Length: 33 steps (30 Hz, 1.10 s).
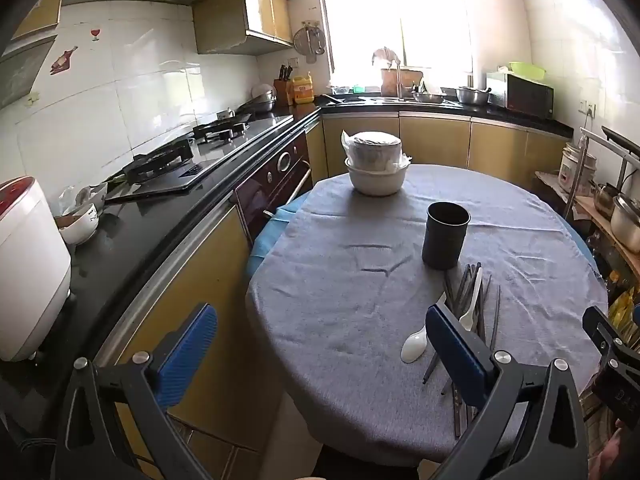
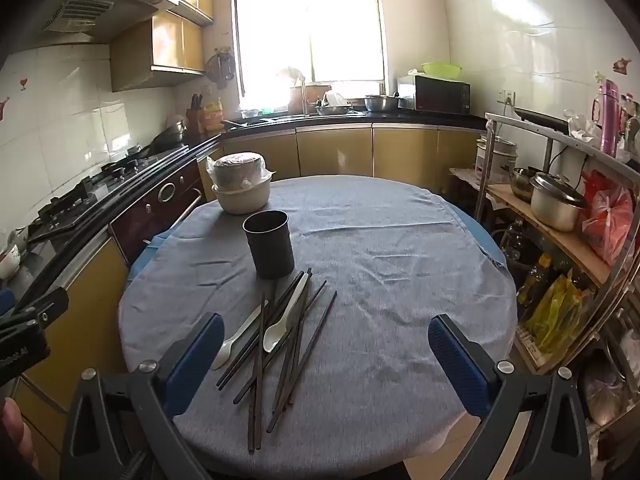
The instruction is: Organize utensils
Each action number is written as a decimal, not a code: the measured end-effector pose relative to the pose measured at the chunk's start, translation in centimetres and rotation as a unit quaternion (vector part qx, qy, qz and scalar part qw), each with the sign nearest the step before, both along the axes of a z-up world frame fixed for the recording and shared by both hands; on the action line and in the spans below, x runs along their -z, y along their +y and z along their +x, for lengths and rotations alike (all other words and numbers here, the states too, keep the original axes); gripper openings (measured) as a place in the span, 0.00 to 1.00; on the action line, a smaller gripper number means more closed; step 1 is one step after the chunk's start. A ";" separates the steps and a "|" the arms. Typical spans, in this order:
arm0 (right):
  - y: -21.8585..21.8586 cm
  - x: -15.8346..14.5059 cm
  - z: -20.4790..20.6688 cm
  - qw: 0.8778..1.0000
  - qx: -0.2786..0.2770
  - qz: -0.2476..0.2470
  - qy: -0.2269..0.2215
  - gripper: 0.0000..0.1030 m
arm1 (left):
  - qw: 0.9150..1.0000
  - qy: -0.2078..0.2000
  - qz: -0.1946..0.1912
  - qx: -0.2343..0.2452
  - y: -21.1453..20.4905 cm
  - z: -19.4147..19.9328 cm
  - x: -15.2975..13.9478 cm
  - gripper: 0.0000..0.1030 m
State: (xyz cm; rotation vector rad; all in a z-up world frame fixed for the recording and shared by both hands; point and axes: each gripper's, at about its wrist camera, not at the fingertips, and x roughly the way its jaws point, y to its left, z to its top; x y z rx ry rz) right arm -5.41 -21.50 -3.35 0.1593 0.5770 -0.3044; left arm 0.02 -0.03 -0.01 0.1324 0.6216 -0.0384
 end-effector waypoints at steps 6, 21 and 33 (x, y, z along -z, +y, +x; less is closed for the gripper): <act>-0.8 0.9 1.3 1.000 -0.003 0.015 0.015 1.00 | 1.000 0.004 -0.001 0.000 0.0 0.9 1.5 1.00; -0.5 1.5 2.4 1.000 -0.013 0.012 0.008 1.00 | 1.000 0.014 0.003 -0.003 -0.7 2.3 1.6 1.00; -0.3 1.7 2.5 1.000 -0.017 0.014 0.011 1.00 | 1.000 0.017 -0.002 -0.001 -0.6 2.2 1.6 1.00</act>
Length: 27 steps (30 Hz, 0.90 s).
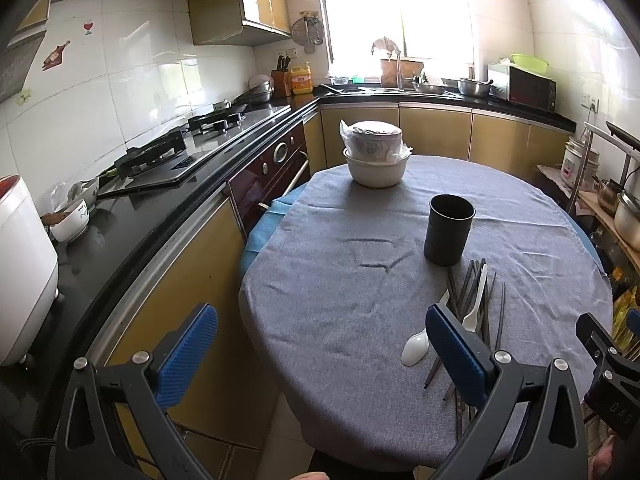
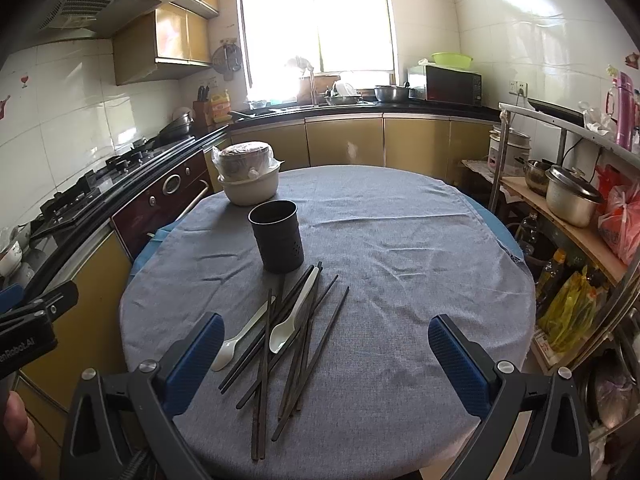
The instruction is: Organize utensils
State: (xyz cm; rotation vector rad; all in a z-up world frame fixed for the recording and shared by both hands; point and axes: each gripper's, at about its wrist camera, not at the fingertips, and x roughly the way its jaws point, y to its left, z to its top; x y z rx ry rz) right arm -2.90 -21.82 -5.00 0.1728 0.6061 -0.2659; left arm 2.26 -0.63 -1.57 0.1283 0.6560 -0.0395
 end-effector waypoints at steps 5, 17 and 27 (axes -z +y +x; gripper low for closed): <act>0.0 0.1 -0.2 1.000 0.000 -0.001 0.000 1.00 | 1.000 0.002 -0.002 0.002 0.0 0.0 0.1 1.00; 0.2 0.1 -0.3 1.000 -0.001 -0.001 -0.001 1.00 | 1.000 0.004 -0.005 0.008 0.0 0.0 0.2 1.00; 0.3 0.0 -0.4 1.000 0.000 -0.002 -0.003 1.00 | 1.000 0.001 -0.010 0.016 -0.1 -0.1 0.1 1.00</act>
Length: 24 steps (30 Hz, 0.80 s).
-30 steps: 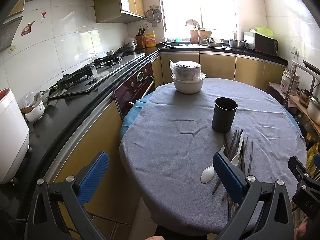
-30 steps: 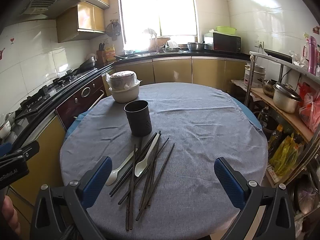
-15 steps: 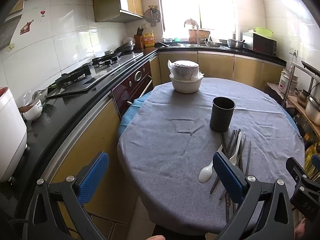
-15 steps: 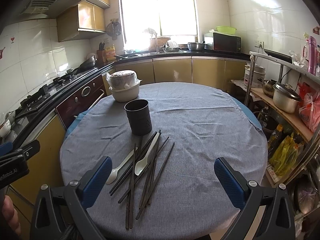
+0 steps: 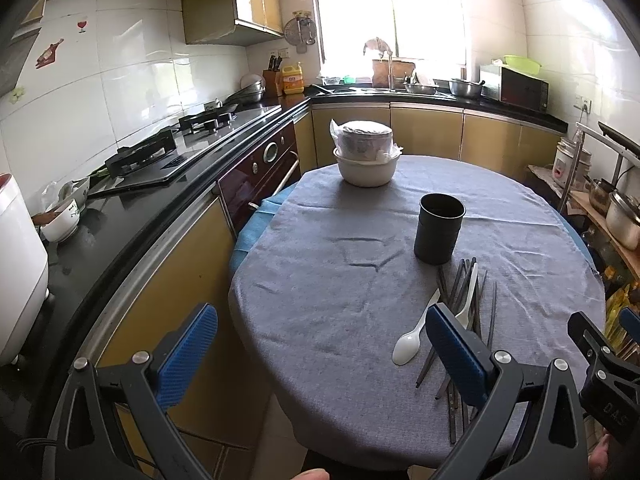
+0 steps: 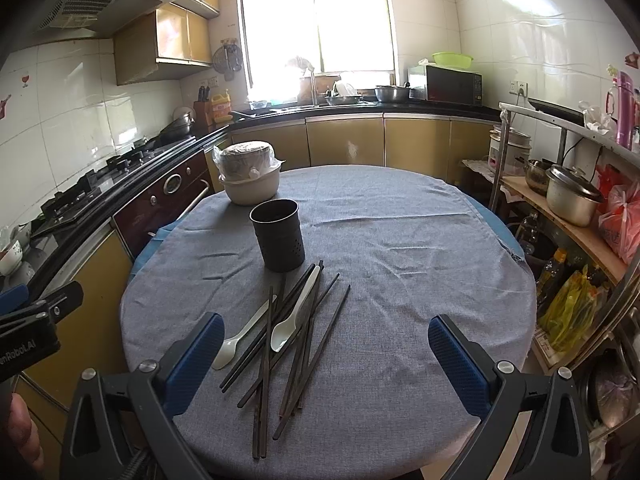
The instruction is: Organize utensils
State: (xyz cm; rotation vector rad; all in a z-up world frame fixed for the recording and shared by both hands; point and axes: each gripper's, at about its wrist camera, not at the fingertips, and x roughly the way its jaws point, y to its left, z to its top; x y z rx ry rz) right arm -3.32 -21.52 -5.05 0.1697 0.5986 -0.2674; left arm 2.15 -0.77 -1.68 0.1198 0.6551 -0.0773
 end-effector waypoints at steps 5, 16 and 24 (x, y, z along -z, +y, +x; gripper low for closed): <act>-0.1 -0.1 0.1 1.000 0.001 0.000 -0.002 1.00 | 1.000 -0.004 -0.004 -0.001 0.2 0.0 -0.2 1.00; -0.1 -0.3 -0.2 1.000 0.003 0.001 -0.014 1.00 | 1.000 -0.006 -0.015 -0.008 0.8 0.2 -0.2 1.00; -0.1 -0.3 -0.1 1.000 0.002 0.002 -0.012 1.00 | 1.000 -0.004 -0.014 -0.007 0.8 0.3 -0.1 1.00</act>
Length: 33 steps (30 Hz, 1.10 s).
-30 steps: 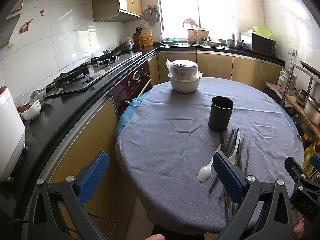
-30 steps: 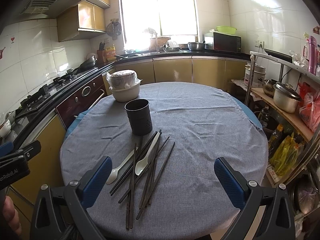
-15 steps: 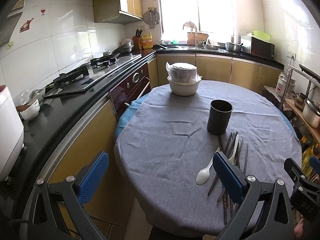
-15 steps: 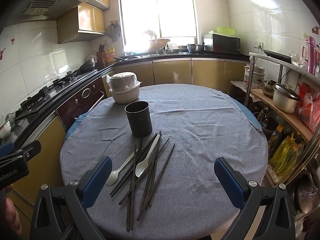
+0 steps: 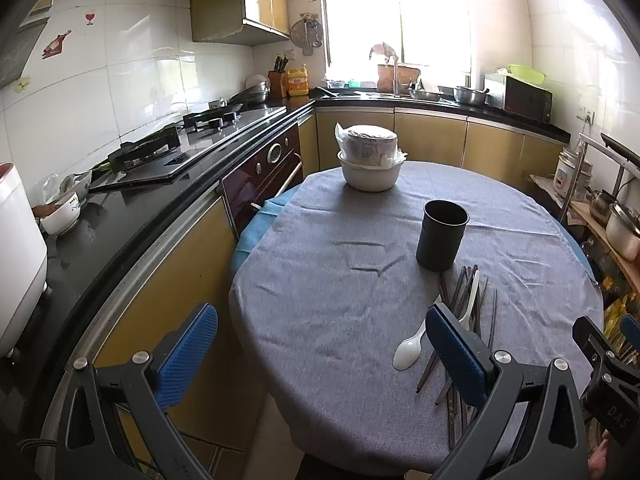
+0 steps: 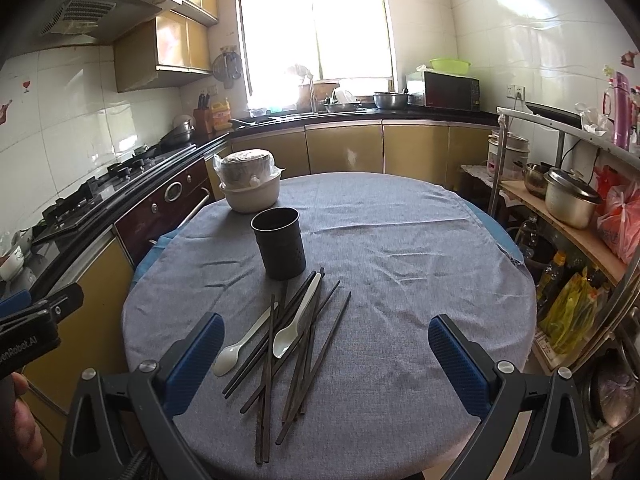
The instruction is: Organize utensils
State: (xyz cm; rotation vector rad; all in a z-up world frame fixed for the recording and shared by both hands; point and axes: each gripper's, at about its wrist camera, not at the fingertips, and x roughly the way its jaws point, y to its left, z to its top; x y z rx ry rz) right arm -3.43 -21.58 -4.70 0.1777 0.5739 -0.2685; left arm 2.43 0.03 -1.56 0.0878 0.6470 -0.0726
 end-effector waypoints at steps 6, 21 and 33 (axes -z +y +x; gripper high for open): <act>0.0 0.0 0.0 1.000 0.000 0.001 0.001 1.00 | 1.000 0.000 0.000 0.000 0.0 0.0 0.0 1.00; -0.5 0.7 0.7 1.000 0.001 0.010 0.010 1.00 | 1.000 0.009 0.005 0.001 -0.3 0.9 0.5 1.00; -8.9 4.8 4.1 0.982 0.008 0.174 0.068 0.91 | 0.981 0.178 -0.052 0.048 -1.5 7.1 6.6 1.00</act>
